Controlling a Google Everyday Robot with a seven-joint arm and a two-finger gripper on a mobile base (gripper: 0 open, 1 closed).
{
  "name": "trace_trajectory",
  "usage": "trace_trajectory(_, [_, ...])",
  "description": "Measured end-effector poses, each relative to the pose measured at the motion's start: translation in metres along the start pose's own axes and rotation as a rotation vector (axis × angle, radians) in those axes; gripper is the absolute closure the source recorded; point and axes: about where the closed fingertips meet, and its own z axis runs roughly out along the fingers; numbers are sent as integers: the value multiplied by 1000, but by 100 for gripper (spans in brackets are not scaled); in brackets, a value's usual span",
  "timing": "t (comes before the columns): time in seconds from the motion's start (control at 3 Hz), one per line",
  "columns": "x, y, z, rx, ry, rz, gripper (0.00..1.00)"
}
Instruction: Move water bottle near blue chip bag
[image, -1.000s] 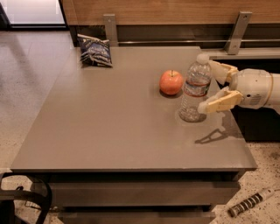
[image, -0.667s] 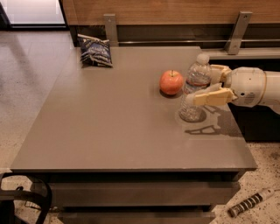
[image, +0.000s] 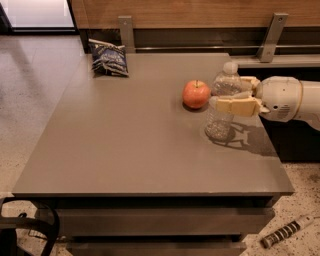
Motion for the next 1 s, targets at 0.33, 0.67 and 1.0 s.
trace_trajectory(0.33, [-1, 1, 2, -4, 0, -1, 99])
trace_trajectory(0.67, [-1, 1, 3, -6, -1, -1, 100])
trace_trajectory(1.0, [-20, -25, 1, 36, 13, 26, 100])
